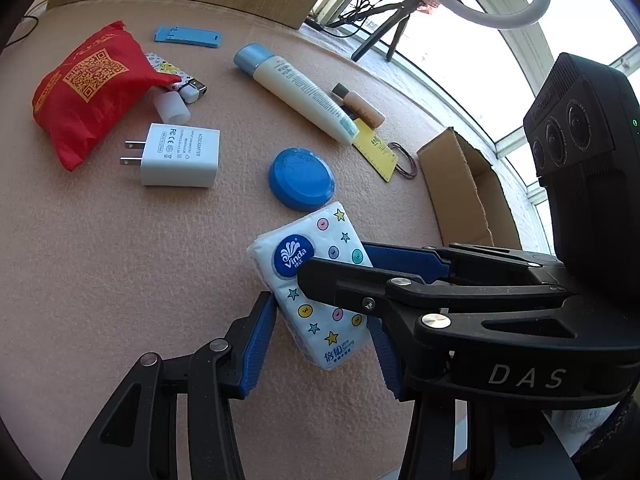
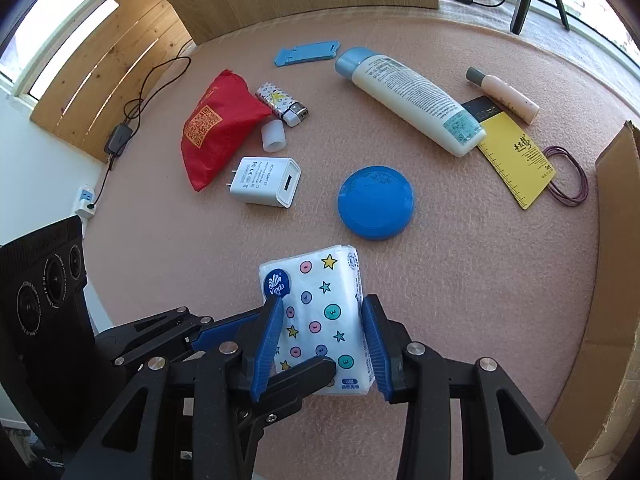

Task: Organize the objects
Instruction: 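Lift the tissue pack with the left gripper and carry it over the box, then lower the tissue pack into the box and open the left gripper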

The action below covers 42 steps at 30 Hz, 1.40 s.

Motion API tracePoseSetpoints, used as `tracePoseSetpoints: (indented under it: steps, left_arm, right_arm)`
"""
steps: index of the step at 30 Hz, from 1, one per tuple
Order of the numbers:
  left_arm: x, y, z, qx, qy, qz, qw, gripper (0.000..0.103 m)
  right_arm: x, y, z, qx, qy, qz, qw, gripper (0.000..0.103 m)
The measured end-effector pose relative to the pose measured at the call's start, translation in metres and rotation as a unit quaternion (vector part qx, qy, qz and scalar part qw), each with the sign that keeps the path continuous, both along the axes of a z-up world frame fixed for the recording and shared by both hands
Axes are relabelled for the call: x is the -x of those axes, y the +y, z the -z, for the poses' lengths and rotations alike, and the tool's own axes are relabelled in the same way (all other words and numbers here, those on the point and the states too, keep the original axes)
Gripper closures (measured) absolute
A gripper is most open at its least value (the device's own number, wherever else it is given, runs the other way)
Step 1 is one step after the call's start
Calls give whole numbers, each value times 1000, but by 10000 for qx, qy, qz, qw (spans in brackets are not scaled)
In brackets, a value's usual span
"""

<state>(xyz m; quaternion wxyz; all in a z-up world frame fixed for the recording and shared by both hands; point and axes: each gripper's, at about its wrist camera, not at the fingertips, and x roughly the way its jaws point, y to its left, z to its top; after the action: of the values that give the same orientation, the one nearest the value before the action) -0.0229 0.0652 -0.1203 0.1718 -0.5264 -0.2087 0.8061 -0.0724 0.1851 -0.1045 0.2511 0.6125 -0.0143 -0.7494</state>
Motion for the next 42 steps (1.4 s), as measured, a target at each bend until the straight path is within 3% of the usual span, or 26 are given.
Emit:
tracePoseSetpoints:
  steps: [8,15,29,42]
  left_arm:
    - [8,45,-56,226,615,385,9971,52]
    - [23,109,-86,136,940,976,9907,52]
    - [36,229,-75,113,885,1952,9767,52]
    - [37,245,-62,322,807,2083,9742,53]
  right_arm:
    - [-13,47,-52,163,538,550,9969,65]
    - [-20,106,-82,66,897,1175,9890,65]
    - [-34,218,-72,-21,820,2229,9714,65]
    - [-38,236,-64,-169,817,2479,9652,65]
